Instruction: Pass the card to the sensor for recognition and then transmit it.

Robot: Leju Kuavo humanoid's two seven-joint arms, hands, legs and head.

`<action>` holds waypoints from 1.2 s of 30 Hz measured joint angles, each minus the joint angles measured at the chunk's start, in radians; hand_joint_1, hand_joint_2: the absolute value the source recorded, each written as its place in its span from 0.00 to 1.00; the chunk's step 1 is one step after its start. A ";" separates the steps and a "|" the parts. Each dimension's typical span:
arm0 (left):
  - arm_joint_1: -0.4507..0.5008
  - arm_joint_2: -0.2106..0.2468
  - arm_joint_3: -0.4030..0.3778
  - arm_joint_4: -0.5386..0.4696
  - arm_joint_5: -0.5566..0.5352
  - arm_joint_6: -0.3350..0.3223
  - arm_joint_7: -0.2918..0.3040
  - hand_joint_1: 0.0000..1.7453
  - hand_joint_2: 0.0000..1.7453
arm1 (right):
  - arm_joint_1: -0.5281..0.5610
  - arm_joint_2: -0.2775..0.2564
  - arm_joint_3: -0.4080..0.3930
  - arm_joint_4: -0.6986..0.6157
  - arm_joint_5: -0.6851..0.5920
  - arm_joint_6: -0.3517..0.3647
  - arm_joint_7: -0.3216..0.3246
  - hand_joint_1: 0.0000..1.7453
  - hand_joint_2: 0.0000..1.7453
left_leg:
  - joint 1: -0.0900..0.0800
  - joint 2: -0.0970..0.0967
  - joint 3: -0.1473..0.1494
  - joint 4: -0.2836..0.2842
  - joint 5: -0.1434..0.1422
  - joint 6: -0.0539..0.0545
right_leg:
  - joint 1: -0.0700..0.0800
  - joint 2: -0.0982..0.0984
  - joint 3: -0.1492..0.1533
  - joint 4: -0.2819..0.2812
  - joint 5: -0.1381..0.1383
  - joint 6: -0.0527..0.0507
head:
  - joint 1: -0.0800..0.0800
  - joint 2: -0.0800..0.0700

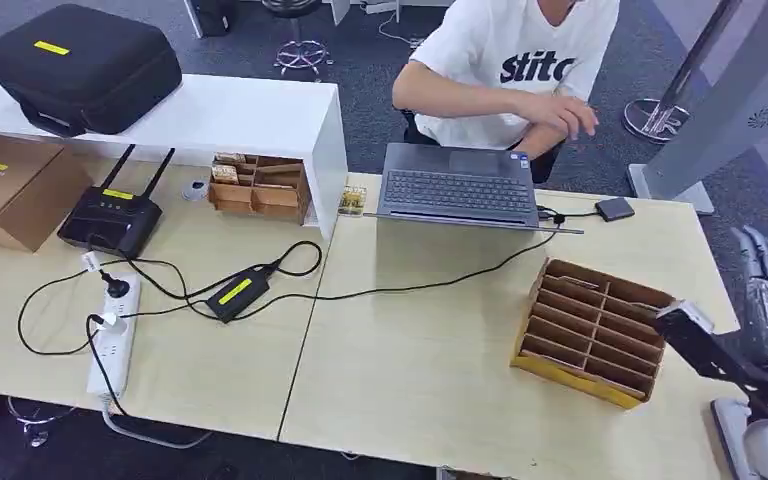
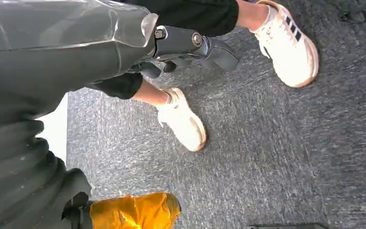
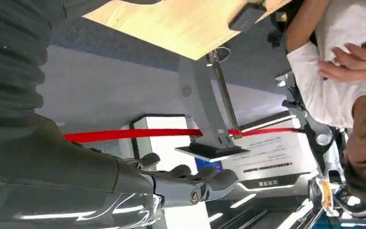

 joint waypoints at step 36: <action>-0.004 -0.001 0.010 0.000 -0.035 -0.004 0.003 0.00 1.00 | -0.062 0.032 0.203 0.101 0.129 -0.029 0.043 0.00 1.00 | 0.000 0.000 0.000 0.000 0.001 0.000 | 0.000 0.000 0.000 0.000 0.000 0.000 | -0.001 0.000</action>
